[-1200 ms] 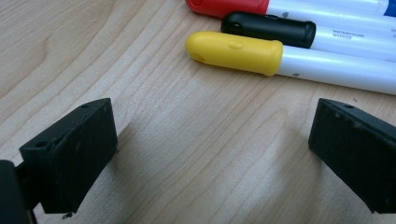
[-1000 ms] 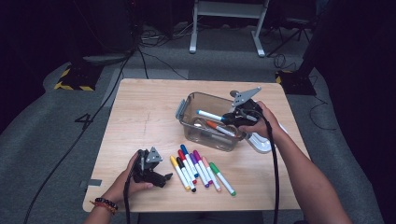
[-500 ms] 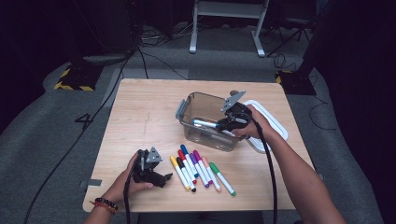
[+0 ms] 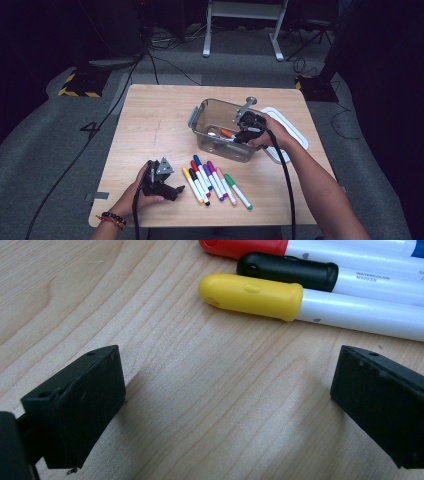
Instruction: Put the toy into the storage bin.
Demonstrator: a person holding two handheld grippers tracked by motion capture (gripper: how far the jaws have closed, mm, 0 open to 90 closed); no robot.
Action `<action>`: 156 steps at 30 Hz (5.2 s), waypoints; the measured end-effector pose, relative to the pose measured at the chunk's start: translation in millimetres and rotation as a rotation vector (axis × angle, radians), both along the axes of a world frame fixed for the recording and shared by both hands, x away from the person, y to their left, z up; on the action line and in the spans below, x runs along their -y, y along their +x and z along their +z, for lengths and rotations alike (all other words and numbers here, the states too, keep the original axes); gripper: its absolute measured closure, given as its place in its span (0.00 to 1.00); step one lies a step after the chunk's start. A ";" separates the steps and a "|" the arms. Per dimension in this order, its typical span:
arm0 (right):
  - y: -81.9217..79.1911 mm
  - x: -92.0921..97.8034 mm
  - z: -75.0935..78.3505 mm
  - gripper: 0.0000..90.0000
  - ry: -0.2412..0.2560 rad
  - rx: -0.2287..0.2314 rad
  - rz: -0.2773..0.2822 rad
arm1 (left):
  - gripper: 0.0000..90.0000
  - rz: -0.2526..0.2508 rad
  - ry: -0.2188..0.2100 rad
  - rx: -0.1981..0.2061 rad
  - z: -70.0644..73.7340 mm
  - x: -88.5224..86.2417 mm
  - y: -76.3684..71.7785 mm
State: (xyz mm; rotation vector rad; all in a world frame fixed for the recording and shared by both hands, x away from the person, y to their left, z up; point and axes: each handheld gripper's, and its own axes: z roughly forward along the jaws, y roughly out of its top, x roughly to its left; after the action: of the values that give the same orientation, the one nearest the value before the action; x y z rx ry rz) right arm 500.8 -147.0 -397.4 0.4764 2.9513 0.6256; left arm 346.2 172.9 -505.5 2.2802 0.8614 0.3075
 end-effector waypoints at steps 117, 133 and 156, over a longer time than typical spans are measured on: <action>-150.0 131.5 -26.6 0.83 0.484 0.192 -0.184 | 0.01 0.001 0.000 -0.001 0.0 0.0 0.0; -143.3 152.3 35.2 0.83 0.574 0.323 -0.204 | 0.01 0.001 -0.001 -0.001 -0.1 0.0 0.1; -68.4 55.3 104.3 0.83 0.498 0.291 -0.076 | 0.01 -0.002 0.001 0.000 -0.1 0.0 0.5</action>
State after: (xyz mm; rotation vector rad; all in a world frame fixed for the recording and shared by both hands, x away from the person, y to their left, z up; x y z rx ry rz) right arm 432.5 -202.3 -293.1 0.4788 2.4784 1.3035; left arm 346.7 172.9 -505.6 2.2814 0.8594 0.3071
